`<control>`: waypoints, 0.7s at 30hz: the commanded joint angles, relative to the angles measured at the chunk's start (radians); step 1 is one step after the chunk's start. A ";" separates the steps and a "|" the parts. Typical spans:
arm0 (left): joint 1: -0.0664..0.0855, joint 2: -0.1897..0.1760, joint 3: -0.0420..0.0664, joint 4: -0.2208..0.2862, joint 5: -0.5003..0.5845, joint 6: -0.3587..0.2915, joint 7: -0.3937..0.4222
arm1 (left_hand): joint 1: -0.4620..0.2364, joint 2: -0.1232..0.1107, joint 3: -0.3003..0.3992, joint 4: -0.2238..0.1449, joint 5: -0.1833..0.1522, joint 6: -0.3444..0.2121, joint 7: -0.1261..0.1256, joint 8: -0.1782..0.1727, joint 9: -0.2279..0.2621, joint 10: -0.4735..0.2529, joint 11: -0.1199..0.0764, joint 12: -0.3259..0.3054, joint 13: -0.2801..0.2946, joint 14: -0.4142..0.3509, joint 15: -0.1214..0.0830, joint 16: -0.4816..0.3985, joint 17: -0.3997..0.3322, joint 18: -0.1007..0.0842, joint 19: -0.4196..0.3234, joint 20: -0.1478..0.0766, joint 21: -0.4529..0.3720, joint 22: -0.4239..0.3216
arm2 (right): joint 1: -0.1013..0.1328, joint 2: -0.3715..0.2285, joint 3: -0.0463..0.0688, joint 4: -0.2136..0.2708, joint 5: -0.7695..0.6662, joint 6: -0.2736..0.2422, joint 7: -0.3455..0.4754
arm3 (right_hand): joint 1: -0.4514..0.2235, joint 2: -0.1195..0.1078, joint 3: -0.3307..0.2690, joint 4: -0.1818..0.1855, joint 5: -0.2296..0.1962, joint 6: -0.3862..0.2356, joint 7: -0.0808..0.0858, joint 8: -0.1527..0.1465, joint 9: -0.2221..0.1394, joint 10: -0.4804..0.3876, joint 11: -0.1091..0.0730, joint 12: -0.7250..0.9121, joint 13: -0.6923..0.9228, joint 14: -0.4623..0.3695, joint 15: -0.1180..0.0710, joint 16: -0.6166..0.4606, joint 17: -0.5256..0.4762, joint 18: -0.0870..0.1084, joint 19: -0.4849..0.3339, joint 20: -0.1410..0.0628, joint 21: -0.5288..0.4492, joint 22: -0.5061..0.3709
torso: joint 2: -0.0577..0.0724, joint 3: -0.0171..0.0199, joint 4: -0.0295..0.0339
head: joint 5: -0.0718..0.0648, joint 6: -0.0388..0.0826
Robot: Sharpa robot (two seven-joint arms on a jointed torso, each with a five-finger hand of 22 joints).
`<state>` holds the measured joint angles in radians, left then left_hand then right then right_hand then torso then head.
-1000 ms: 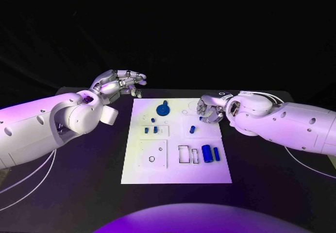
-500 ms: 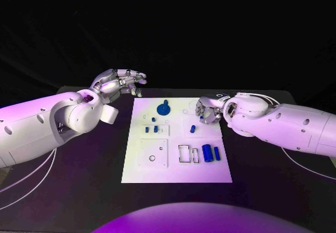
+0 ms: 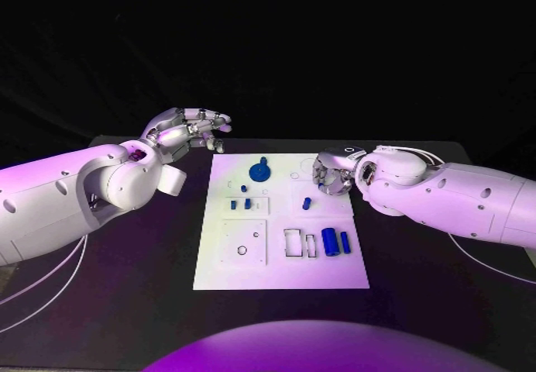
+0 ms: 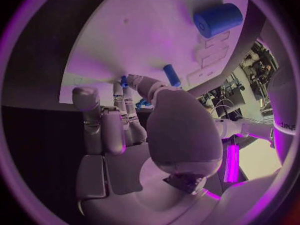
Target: Assemble the parts on the task board
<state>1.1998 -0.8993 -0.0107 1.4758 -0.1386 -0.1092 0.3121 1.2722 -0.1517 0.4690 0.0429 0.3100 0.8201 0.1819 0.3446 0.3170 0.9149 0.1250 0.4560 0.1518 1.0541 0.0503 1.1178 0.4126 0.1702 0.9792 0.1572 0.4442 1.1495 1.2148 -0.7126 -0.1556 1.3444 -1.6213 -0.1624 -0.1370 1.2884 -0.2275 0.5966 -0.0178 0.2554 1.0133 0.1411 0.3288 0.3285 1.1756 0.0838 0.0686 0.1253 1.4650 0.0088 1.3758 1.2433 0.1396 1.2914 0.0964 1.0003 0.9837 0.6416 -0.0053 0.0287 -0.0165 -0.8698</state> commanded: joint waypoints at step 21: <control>0.001 -0.001 0.001 0.001 -0.015 0.009 -0.006 | -0.006 -0.003 -0.008 -0.001 -0.003 -0.008 0.002 0.005 0.002 -0.007 0.002 0.003 -0.002 -0.006 0.005 -0.006 0.001 0.010 -0.004 0.003 -0.008 -0.003 | -0.016 0.004 -0.003 0.006 -0.061 0.034 -0.032 | -0.004 -0.002 0.014 -0.007 -0.036 0.011 -0.006 0.009 0.027 0.025 -0.003 0.006 0.012 0.050 -0.006 0.022 0.010 -0.009 -0.003 -0.003 0.032 0.035 | 0.000 -0.0012 0.0001 | -0.003 -0.002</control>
<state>1.1999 -0.9007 -0.0107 1.4755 -0.1489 -0.1085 0.3035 1.2722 -0.1517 0.4690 0.0428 0.3100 0.8166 0.1855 0.3445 0.3170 0.9150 0.1251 0.4560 0.1511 1.0506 0.0538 1.1178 0.4127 0.1702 0.9792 0.1572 0.4404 1.1477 1.2080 -0.7096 -0.1530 1.3517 -1.6724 -0.1637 -0.1565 1.2922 -0.2313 0.6089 -0.0302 0.2208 1.0193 0.1348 0.3329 0.3553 1.1952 0.0822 0.0726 0.1363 1.4650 0.0088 1.3918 1.2526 0.1390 1.2913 0.0964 1.0284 1.0182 0.6409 -0.0065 0.0292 -0.0204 -0.8707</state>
